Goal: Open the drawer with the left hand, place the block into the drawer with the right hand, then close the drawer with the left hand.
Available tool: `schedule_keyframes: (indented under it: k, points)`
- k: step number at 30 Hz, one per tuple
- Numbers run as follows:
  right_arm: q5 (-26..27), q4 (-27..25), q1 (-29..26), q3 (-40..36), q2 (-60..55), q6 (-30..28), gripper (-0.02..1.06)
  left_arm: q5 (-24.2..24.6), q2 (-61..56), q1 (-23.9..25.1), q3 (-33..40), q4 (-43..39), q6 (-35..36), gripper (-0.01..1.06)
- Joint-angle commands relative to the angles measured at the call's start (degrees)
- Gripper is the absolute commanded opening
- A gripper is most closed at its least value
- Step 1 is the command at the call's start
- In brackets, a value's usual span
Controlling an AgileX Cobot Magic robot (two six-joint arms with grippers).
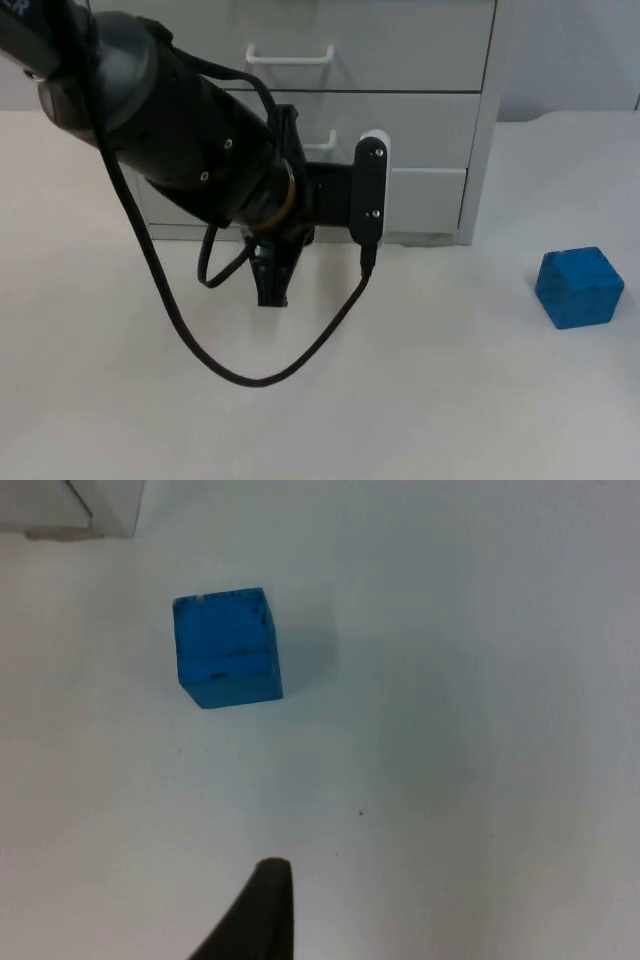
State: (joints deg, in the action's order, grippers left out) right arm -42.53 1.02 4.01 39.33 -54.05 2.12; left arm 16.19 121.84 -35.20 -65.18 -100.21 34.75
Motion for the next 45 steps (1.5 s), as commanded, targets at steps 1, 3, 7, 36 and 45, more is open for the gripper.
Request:
schedule_keyframes:
  k: [1,3,7,36,45]
  points:
    - [0.4,0.3,-0.5,-0.2,0.0,0.1,1.04,-0.5,0.7,0.0,-0.1,0.3,0.4,0.00]
    - [0.4,0.3,-0.5,-0.2,0.0,0.1,1.04,-0.4,0.8,0.0,-0.1,0.3,0.4,0.00]
    - [0.4,0.3,-0.5,-0.2,0.0,0.1,1.04,-0.2,0.9,0.0,-0.1,0.3,0.4,0.00]
    - [0.8,0.1,-0.5,-0.2,0.0,0.1,1.04,4.0,-16.2,-17.8,24.0,20.4,0.6,0.00]
    - [0.8,0.1,-0.5,-0.2,0.0,0.1,1.04,1.0,-16.1,-18.0,24.9,20.7,0.5,0.00]
